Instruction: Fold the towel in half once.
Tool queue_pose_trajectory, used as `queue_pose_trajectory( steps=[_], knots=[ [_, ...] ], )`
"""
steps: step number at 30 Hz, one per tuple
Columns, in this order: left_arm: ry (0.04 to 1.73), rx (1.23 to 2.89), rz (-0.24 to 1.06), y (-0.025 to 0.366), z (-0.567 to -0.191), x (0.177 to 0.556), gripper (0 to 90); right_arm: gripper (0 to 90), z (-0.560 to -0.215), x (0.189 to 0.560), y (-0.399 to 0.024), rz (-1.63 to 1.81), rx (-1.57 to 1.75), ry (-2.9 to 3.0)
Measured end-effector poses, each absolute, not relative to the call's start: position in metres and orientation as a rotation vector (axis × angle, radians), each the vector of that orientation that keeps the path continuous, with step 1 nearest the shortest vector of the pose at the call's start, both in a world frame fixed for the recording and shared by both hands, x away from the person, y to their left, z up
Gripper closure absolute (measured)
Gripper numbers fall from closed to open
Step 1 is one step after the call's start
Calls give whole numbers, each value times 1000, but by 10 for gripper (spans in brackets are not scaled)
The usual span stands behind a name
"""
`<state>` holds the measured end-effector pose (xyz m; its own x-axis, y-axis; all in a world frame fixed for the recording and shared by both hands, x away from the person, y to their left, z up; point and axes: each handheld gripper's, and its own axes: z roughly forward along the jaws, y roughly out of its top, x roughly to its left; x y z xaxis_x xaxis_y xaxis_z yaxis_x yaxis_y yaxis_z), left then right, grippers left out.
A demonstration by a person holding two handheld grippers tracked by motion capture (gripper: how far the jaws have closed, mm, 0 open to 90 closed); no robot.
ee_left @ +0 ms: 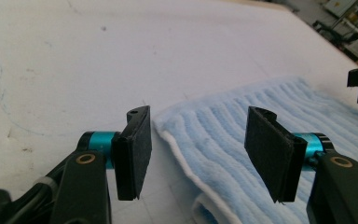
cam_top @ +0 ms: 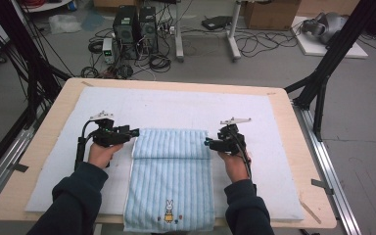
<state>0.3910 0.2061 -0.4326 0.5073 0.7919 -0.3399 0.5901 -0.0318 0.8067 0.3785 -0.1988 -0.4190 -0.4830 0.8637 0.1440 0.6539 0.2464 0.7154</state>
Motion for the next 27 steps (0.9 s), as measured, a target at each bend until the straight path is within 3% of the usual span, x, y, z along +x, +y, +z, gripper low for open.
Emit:
queue_pose_trajectory(
  steps=[8,9,14,16,18,19,21,27],
  knots=[
    [1214,1770,238,192,-447,407,441,416,-424,407,-180,978,1397,2274],
    [1224,1782,241,190,-449,407,466,469,-426,411,-174,958,1381,2294],
    [1213,1820,276,187,-453,408,569,547,-432,414,-164,893,1344,2343],
    [1191,1851,294,186,-453,407,674,598,-434,414,-160,855,1308,2352],
    [1141,1893,290,182,-453,405,838,678,-433,414,-159,847,1291,2362],
    [1121,1911,302,180,-453,404,863,745,-433,413,-159,849,1281,2371],
    [1113,1914,300,180,-453,404,875,838,-433,413,-158,860,1259,2397],
    [1127,1827,272,187,-445,402,876,854,-431,412,-161,896,1275,2395]
  ],
)
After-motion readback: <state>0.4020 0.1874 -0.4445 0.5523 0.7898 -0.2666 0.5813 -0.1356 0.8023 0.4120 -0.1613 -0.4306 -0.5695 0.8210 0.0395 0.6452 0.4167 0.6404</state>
